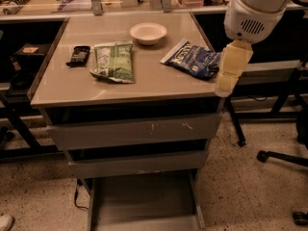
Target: Place blue chip bag into bottom drawer
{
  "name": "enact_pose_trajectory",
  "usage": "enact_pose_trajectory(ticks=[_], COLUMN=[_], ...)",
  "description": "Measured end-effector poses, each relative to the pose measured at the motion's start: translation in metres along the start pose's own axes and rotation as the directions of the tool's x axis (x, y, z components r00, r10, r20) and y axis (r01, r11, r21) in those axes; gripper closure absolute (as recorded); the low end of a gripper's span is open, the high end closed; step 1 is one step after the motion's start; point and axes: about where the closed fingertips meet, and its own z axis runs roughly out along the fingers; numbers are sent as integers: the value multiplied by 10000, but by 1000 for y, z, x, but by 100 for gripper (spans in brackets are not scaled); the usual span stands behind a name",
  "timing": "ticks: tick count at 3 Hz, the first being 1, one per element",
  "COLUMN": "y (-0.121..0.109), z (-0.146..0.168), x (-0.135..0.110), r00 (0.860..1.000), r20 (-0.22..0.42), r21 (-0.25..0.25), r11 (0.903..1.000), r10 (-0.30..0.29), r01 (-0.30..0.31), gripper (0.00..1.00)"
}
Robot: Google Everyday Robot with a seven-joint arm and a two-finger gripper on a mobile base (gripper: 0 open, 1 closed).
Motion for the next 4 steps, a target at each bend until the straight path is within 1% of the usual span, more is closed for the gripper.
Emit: enact_pose_trajectory(ticks=[1, 2, 3, 4], y=[-23, -57, -86, -86], z=[24, 56, 82, 82], x=[-4, -6, -10, -10], r00=[9982, 9899, 9831, 9831], r20=[-199, -651, -895, -895], r21=[107, 218, 349, 349], r11=[9983, 9920, 9870, 9870], r10=[569, 1258, 1596, 1596], r01=[-567, -1247, -1570, -1570], gripper=[0, 0, 0, 0])
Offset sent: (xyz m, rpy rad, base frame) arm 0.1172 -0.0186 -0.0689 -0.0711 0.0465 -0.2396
